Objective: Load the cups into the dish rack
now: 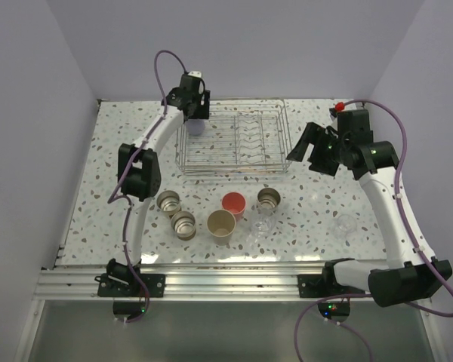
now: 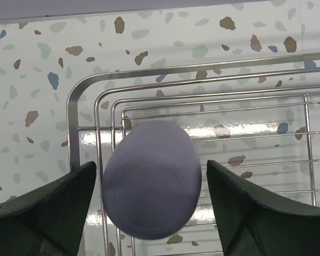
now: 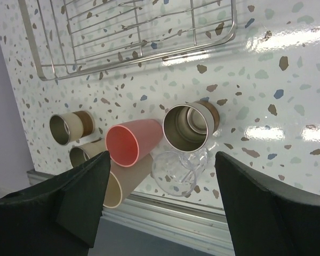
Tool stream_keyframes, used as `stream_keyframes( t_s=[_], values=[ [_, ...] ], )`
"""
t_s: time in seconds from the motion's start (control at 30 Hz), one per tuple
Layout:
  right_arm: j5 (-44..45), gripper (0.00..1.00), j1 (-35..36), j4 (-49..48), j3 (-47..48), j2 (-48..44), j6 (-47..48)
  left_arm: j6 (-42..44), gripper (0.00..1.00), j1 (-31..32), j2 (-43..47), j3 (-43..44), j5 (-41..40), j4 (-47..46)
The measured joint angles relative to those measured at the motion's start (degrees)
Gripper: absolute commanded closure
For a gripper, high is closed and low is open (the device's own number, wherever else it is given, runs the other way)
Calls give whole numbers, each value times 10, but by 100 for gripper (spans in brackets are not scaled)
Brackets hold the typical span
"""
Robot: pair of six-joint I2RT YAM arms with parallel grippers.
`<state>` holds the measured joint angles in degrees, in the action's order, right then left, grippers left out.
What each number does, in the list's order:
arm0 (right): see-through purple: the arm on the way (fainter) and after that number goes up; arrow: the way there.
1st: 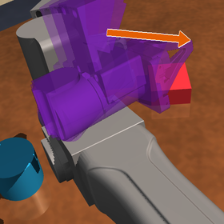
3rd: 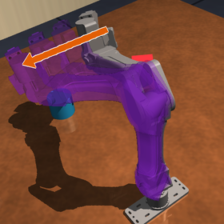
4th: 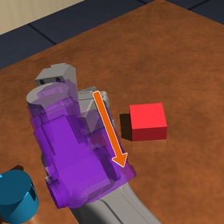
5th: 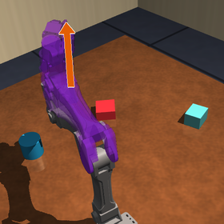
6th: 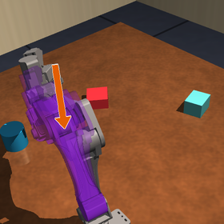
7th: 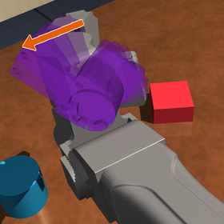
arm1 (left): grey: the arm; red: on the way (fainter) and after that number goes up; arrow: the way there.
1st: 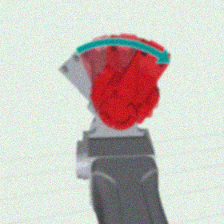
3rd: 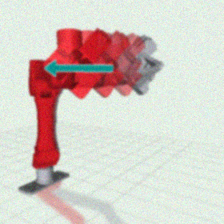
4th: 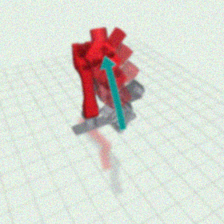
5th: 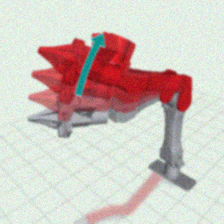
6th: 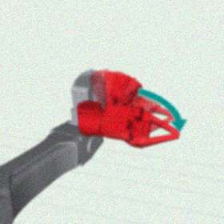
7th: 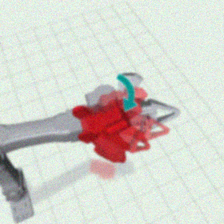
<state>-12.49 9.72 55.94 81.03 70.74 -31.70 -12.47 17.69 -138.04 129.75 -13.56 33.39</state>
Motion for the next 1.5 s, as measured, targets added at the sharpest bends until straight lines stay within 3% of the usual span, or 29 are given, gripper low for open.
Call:
stream_keyframes(
  t_s=[0.07, 0.43, 0.63, 0.73, 0.93, 1.0, 1.1, 1.3, 1.5],
  values=[
    [0, 17, 0, 0, 0, 0, 1, -3, 1, 0, 0, 3, 1, -2],
    [-5, 18, 0, -2, 0, 6, 3, -6, 0, 0, 20, 13, 3, -5],
    [-16, 20, 0, -8, 0, 18, 15, -30, 0, -2, 131, -30, 6, -24],
    [-27, 24, 10, -17, 0, 24, 19, -61, 0, -10, 244, -136, 35, -85],
    [-18, 24, 134, -27, 17, 75, 39, -219, 0, -121, 495, -553, 249, -372],
    [-15, 24, 177, -28, 21, 96, 46, -253, 0, -150, 534, -647, 271, -404],
    [-12, 25, 210, -29, 17, 112, 48, -272, 0, -145, 551, -697, 292, -389],
    [-5, 27, 233, -33, -4, 130, 48, -202, 0, -98, 614, -654, 246, -254],
    [-5, 29, 286, -38, -18, 170, 47, -168, 0, -102, 688, -646, 239, -185]
  ],
)
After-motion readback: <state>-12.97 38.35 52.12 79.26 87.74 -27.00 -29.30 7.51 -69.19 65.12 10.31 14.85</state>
